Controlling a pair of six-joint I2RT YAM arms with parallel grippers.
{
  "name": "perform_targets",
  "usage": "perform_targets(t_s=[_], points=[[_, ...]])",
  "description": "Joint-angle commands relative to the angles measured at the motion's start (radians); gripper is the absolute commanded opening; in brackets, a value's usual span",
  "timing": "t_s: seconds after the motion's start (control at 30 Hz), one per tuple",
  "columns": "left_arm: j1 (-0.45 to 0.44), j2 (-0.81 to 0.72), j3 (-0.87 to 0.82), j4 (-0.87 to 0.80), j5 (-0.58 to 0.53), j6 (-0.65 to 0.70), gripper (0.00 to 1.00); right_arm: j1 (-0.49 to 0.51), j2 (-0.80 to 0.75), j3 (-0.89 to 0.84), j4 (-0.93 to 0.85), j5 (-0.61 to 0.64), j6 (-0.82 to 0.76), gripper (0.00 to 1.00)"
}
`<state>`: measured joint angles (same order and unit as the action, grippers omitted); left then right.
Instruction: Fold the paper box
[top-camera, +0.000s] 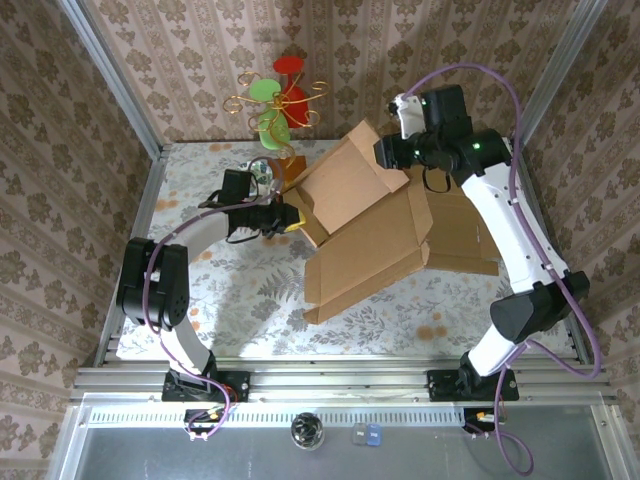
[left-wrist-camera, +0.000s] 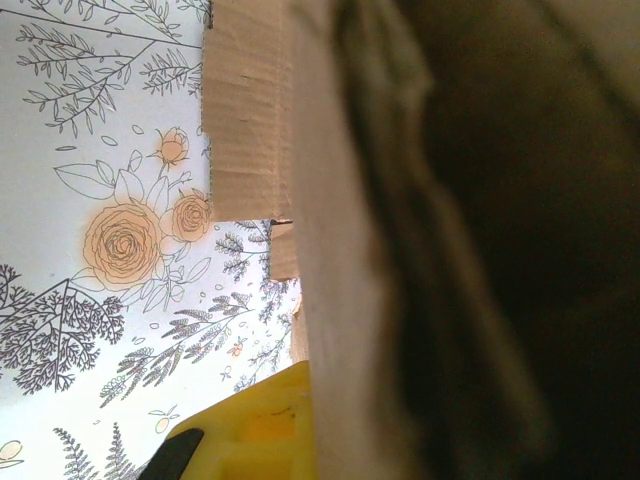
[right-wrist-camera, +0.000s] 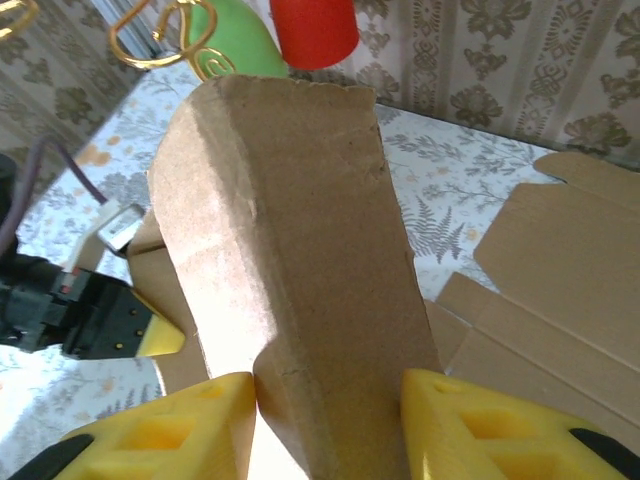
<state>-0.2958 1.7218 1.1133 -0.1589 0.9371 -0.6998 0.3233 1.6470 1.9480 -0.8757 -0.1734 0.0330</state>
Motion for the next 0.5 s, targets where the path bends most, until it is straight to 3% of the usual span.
perform_targets(t_s=[0.0,0.33,0.47], points=[[-0.003,-0.011,0.047,-0.015,0.016,0.030,0.00,0.028,0.015,0.035,-0.050,0.140,-0.047,0.42],[-0.003,-0.021,0.040,-0.027,0.011,0.036,0.00,0.125,0.057,0.053,-0.069,0.494,-0.110,0.42],[-0.003,-0.024,0.046,-0.037,0.003,0.038,0.00,0.156,0.080,0.074,-0.077,0.601,-0.111,0.29]])
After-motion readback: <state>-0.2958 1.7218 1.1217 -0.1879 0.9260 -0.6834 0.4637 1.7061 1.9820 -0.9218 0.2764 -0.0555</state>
